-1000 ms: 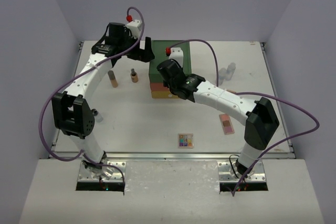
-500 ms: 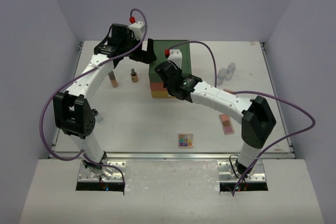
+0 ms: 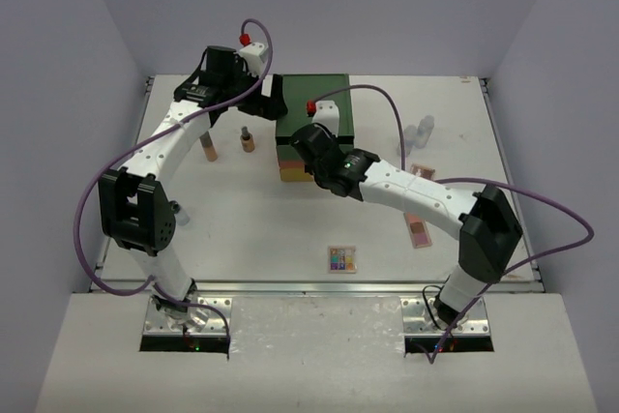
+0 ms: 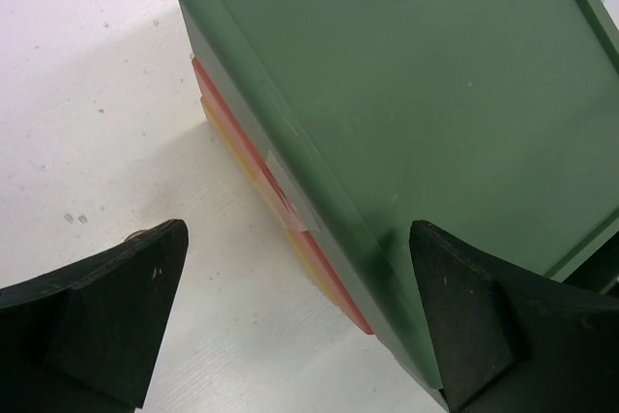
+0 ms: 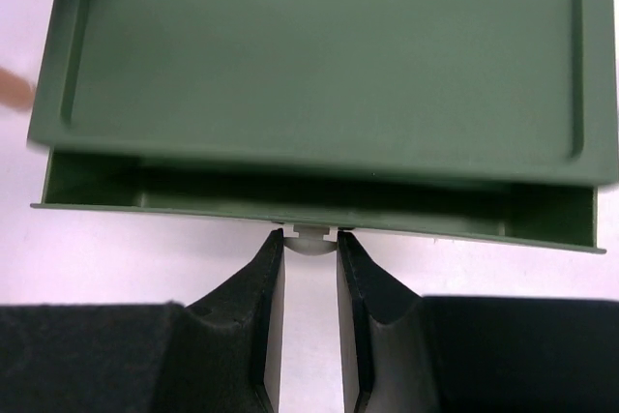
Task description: Organize the makeup
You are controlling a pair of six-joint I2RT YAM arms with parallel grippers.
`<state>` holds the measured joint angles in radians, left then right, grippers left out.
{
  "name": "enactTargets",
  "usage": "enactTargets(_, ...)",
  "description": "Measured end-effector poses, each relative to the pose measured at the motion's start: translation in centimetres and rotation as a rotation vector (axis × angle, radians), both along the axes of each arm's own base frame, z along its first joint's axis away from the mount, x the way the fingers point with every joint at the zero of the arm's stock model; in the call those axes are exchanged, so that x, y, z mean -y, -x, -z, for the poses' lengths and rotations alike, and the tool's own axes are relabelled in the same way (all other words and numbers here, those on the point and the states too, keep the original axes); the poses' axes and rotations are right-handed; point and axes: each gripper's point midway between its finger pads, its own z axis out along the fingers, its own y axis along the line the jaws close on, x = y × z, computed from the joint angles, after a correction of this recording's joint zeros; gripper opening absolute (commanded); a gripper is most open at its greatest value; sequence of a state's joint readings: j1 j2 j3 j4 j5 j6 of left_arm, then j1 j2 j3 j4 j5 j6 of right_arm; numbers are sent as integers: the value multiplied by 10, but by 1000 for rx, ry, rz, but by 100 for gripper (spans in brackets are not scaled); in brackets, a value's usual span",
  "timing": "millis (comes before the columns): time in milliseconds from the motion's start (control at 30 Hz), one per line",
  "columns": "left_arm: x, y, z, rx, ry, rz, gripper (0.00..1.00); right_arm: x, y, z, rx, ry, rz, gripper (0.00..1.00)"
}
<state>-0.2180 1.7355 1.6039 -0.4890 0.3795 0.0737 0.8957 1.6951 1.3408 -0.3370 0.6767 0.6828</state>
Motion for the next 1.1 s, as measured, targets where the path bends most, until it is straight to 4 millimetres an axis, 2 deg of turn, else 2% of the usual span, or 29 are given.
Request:
enactTargets(200,0,0,1,-2,-3,-1,97,1,53,5,-22,33,-95,0)
enactTargets(367,-1,-1,2,2,-11,-2,97,8,75,8,-45,41,-123,0)
enactTargets(400,-2,-1,2,3,-13,-3,98,10,78,8,-50,39,-129,3)
enactTargets(533,-3,-2,3,7,-23,-2,100,13,86,10,-62,18,-159,31)
enactTargets(567,-3,-2,3,9,-27,-1,100,12,88,10,-65,14,-167,43)
enactTargets(600,-4,-2,3,11,-29,0,100,12,88,10,-66,13,-172,51)
enactTargets(633,-4,-2,3,12,-30,1,100,12,90,11,-73,15,-179,55)
enactTargets(800,-4,-2,3,19,-41,9,100,16,102,24,-119,51,-226,67)
enactTargets(867,-5,-3,3,24,-47,13,100,19,106,25,-128,61,-247,69)
enactTargets(1100,-6,-2,5,30,-65,25,100,18,127,8,-124,66,-442,76)
